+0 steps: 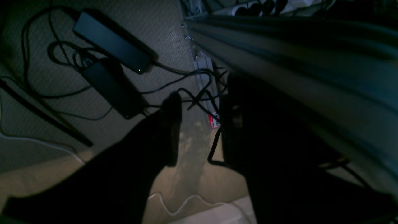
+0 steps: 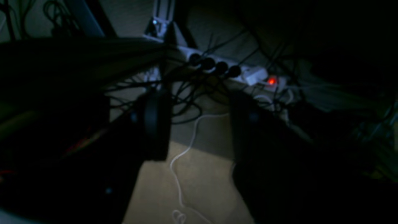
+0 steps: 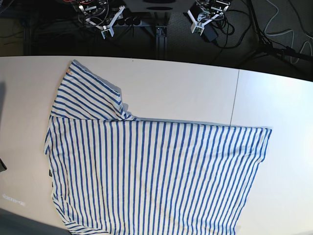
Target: Fold the T-shirt properly
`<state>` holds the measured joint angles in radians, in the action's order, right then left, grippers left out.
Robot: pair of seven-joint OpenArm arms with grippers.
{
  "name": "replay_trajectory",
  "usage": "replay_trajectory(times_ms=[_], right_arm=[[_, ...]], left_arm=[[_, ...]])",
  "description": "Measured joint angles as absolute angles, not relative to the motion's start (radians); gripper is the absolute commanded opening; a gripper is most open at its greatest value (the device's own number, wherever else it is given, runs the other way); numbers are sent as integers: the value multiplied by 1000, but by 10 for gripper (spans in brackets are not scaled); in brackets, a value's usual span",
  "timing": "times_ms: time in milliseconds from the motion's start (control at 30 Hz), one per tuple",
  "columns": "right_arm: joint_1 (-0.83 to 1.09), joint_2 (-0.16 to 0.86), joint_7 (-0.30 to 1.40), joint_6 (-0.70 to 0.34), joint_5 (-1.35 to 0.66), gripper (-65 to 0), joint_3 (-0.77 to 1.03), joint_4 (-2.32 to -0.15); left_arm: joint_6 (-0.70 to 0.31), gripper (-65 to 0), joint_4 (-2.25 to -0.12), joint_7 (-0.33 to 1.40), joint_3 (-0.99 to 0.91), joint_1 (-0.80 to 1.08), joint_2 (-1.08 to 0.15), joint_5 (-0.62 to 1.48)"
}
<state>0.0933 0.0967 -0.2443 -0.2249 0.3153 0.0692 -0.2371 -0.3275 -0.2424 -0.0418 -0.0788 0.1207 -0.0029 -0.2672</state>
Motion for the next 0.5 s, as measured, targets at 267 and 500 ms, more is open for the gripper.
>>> replay_trajectory(times_ms=[267, 500], right_arm=[[259, 151, -238, -237, 321, -340, -79, -472], [398, 234, -234, -243, 242, -340, -113, -747]], left_arm=[[-544, -440, -521, -49, -79, 262, -5, -153], [-596, -440, -798, -46, -79, 395, -6, -69]])
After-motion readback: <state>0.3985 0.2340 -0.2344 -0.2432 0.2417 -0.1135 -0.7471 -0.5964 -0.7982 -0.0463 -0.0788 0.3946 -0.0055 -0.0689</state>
